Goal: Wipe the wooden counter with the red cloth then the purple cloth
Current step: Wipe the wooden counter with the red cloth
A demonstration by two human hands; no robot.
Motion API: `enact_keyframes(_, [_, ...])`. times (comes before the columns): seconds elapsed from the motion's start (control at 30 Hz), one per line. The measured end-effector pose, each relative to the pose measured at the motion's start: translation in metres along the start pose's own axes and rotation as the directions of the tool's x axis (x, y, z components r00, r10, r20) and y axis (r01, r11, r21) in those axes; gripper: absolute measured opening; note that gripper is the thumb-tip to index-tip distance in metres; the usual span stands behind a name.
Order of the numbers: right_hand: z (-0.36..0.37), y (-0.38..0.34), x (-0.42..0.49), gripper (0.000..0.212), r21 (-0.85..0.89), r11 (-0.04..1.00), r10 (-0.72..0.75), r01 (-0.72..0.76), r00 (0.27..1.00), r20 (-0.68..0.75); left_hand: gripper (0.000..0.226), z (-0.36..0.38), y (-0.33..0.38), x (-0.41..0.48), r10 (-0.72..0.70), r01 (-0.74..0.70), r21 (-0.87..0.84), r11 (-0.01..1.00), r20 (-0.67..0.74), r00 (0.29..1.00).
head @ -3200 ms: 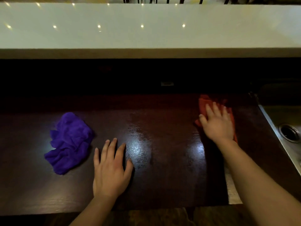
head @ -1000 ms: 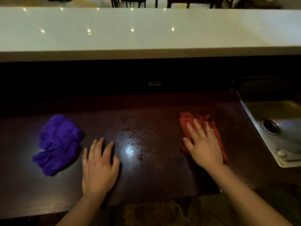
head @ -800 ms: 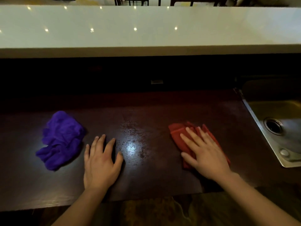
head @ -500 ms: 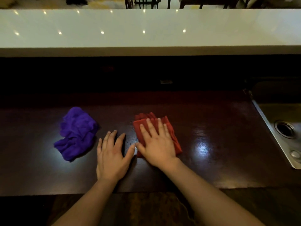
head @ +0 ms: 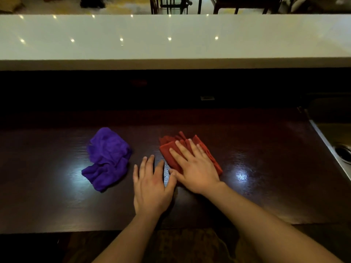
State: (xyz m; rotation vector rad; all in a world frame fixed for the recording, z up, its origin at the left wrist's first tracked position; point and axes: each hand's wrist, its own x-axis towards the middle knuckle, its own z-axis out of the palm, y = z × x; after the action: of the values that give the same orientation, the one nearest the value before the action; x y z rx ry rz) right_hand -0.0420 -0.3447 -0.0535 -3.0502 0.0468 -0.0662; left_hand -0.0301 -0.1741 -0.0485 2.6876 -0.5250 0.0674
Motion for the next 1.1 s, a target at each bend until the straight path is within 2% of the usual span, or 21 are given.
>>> enact_keyframes(0.17, [-0.009, -0.004, 0.051, 0.075, 0.055, 0.982, 0.179, -0.182, 0.982, 0.066, 0.058, 0.003, 0.000, 0.001, 0.007, -0.007, 0.010, 1.000, -0.044, 0.999])
enact_keyframes(0.23, [-0.009, 0.000, 0.058, 0.075, 0.050, 0.984, 0.166, -0.170, 0.984, 0.070, 0.056, 0.004, -0.002, 0.002, 0.011, -0.011, 0.004, 1.000, -0.040, 0.999])
enact_keyframes(0.3, [-0.011, 0.025, 0.048, 0.071, 0.021, 0.988, 0.151, -0.153, 0.986, 0.065, 0.054, 0.006, -0.004, 0.001, 0.016, -0.016, 0.003, 1.000, -0.045, 0.999])
enact_keyframes(0.4, [-0.017, 0.065, 0.018, 0.069, 0.022, 0.947, 0.318, -0.320, 0.946, 0.063, 0.054, 0.006, -0.002, 0.002, 0.002, -0.002, 0.006, 1.000, -0.040, 0.999])
enact_keyframes(0.47, [-0.018, 0.052, -0.004, 0.069, -0.006, 0.932, 0.362, -0.362, 0.931, 0.043, 0.055, 0.005, 0.000, 0.003, -0.002, 0.002, 0.021, 1.000, -0.012, 1.000])
enact_keyframes(0.53, [-0.014, 0.015, -0.028, 0.069, 0.012, 0.969, 0.247, -0.247, 0.969, 0.028, 0.057, -0.001, 0.003, 0.001, 0.002, -0.002, 0.006, 1.000, 0.019, 1.000])
enact_keyframes(0.63, [-0.014, -0.008, -0.058, 0.065, 0.051, 0.999, -0.016, 0.013, 0.998, 0.063, 0.052, -0.014, -0.002, 0.000, -0.028, 0.040, -0.170, 0.985, 0.076, 0.997])
enact_keyframes(0.7, [-0.020, 0.005, -0.057, 0.065, 0.052, 0.997, -0.057, 0.051, 0.993, 0.103, 0.050, -0.028, -0.015, -0.001, -0.017, 0.043, -0.241, 0.969, 0.111, 0.994])
enact_keyframes(0.77, [-0.023, 0.014, -0.037, 0.065, 0.039, 0.996, 0.080, -0.084, 0.992, 0.095, 0.054, -0.043, -0.038, -0.008, 0.064, -0.044, -0.191, 0.981, 0.099, 0.993])
enact_keyframes(0.83, [-0.024, 0.003, -0.005, 0.065, 0.064, 0.957, 0.276, -0.283, 0.956, 0.099, 0.058, -0.055, -0.065, -0.021, 0.141, -0.130, -0.101, 0.986, 0.101, 0.985])
enact_keyframes(0.9, [-0.022, -0.020, 0.021, 0.066, 0.104, 0.928, 0.348, -0.359, 0.931, 0.106, 0.058, -0.062, -0.089, -0.031, 0.181, -0.179, -0.025, 0.983, 0.117, 0.976])
enact_keyframes(0.93, [-0.020, -0.034, 0.027, 0.067, 0.116, 0.938, 0.316, -0.328, 0.942, 0.113, 0.057, -0.062, -0.096, -0.034, 0.192, -0.194, -0.001, 0.981, 0.127, 0.973])
enact_keyframes(1.0, [-0.016, -0.060, 0.024, 0.067, 0.102, 0.983, 0.136, -0.149, 0.983, 0.123, 0.054, -0.060, -0.104, -0.035, 0.197, -0.199, 0.010, 0.980, 0.126, 0.972])
enact_keyframes(1.1, [-0.010, -0.080, -0.017, 0.063, 0.101, 0.990, -0.103, 0.094, 0.991, 0.090, 0.054, -0.055, -0.109, -0.033, 0.182, -0.181, -0.012, 0.983, 0.113, 0.977])
